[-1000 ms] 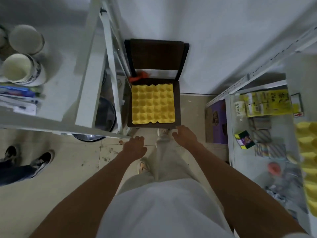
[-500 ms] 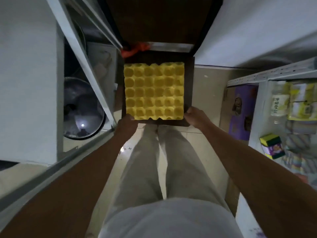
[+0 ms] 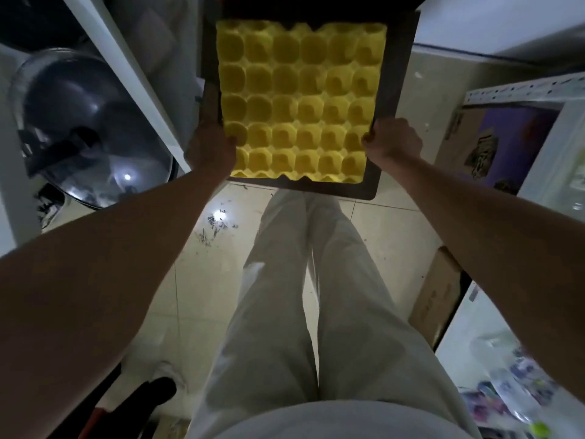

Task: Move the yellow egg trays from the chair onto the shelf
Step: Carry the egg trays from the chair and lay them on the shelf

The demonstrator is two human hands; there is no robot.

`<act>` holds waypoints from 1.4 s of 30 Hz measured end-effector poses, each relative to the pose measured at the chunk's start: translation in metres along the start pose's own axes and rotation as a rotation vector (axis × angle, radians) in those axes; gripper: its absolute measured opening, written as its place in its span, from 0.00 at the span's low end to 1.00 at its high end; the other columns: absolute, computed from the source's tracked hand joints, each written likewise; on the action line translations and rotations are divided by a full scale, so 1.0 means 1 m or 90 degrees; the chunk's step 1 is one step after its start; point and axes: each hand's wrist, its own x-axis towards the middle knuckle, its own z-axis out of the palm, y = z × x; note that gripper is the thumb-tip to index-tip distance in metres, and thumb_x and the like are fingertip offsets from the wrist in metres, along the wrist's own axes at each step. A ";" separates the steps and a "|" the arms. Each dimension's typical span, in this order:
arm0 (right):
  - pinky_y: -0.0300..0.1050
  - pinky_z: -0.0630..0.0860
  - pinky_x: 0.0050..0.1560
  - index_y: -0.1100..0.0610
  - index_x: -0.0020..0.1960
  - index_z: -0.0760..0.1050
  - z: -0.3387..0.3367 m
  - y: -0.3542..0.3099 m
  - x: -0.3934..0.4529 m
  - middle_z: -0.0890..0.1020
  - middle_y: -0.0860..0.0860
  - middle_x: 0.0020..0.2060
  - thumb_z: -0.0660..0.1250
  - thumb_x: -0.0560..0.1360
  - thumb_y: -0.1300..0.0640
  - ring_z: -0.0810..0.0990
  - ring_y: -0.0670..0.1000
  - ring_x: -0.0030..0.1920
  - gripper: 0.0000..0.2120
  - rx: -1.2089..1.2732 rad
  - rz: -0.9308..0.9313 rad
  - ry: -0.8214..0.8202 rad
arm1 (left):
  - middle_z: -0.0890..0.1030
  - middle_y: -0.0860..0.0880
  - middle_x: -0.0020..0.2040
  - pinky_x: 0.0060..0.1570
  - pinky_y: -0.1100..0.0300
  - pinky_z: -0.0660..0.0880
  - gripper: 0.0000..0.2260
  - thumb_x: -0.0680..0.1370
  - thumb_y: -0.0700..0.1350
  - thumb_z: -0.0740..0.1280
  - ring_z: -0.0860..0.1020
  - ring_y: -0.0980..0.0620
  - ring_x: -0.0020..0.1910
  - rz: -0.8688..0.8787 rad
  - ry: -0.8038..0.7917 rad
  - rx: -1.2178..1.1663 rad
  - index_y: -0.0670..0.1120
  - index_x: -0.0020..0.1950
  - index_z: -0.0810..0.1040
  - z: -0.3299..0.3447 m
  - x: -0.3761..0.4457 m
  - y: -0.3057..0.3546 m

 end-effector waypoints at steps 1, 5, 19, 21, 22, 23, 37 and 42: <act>0.49 0.72 0.45 0.54 0.58 0.81 0.001 0.002 0.001 0.83 0.57 0.54 0.65 0.77 0.46 0.83 0.63 0.55 0.15 -0.012 -0.010 0.008 | 0.80 0.40 0.64 0.58 0.41 0.76 0.21 0.82 0.50 0.67 0.79 0.35 0.64 -0.008 -0.006 0.004 0.45 0.73 0.71 0.002 0.002 -0.002; 0.49 0.71 0.45 0.53 0.58 0.81 0.003 0.007 0.005 0.82 0.57 0.54 0.66 0.78 0.42 0.82 0.62 0.55 0.17 -0.010 -0.035 0.033 | 0.82 0.39 0.62 0.58 0.39 0.78 0.23 0.82 0.50 0.66 0.80 0.34 0.61 0.001 -0.038 0.010 0.50 0.76 0.69 0.006 0.012 -0.010; 0.49 0.74 0.49 0.55 0.60 0.80 0.006 0.005 -0.003 0.81 0.57 0.56 0.63 0.82 0.52 0.81 0.60 0.57 0.12 0.011 0.013 0.124 | 0.84 0.38 0.53 0.50 0.44 0.79 0.14 0.80 0.46 0.63 0.83 0.35 0.53 0.089 -0.025 0.097 0.41 0.61 0.80 -0.007 0.008 -0.009; 0.49 0.75 0.50 0.54 0.61 0.81 0.001 0.001 -0.009 0.81 0.57 0.56 0.62 0.82 0.54 0.82 0.60 0.57 0.12 0.039 0.035 0.137 | 0.83 0.37 0.55 0.54 0.42 0.80 0.14 0.81 0.45 0.63 0.82 0.35 0.56 0.082 -0.038 0.105 0.41 0.65 0.78 -0.016 0.002 -0.004; 0.49 0.76 0.50 0.54 0.61 0.81 -0.001 0.001 -0.012 0.82 0.57 0.56 0.61 0.82 0.54 0.82 0.60 0.56 0.13 0.053 0.048 0.143 | 0.83 0.38 0.56 0.56 0.41 0.80 0.15 0.82 0.45 0.63 0.82 0.35 0.57 0.076 -0.044 0.099 0.41 0.67 0.76 -0.019 -0.001 -0.002; 0.49 0.77 0.51 0.54 0.61 0.81 -0.003 0.001 -0.015 0.82 0.56 0.56 0.60 0.83 0.54 0.83 0.59 0.56 0.13 0.066 0.060 0.148 | 0.83 0.38 0.57 0.57 0.41 0.80 0.16 0.82 0.44 0.63 0.82 0.35 0.57 0.070 -0.049 0.089 0.42 0.69 0.76 -0.022 -0.002 -0.001; 0.46 0.66 0.41 0.57 0.60 0.75 -0.021 0.008 -0.043 0.83 0.58 0.47 0.59 0.84 0.54 0.82 0.62 0.48 0.10 0.211 0.001 0.230 | 0.84 0.42 0.58 0.56 0.44 0.81 0.18 0.80 0.44 0.63 0.82 0.37 0.58 0.068 -0.030 0.053 0.48 0.69 0.79 -0.052 -0.002 0.013; 0.48 0.70 0.41 0.58 0.59 0.73 -0.017 0.009 -0.033 0.82 0.58 0.47 0.58 0.83 0.56 0.81 0.61 0.47 0.09 0.216 0.020 0.140 | 0.80 0.39 0.55 0.45 0.59 0.70 0.18 0.81 0.34 0.61 0.80 0.37 0.60 0.096 -0.098 -0.080 0.36 0.71 0.74 -0.041 0.020 0.019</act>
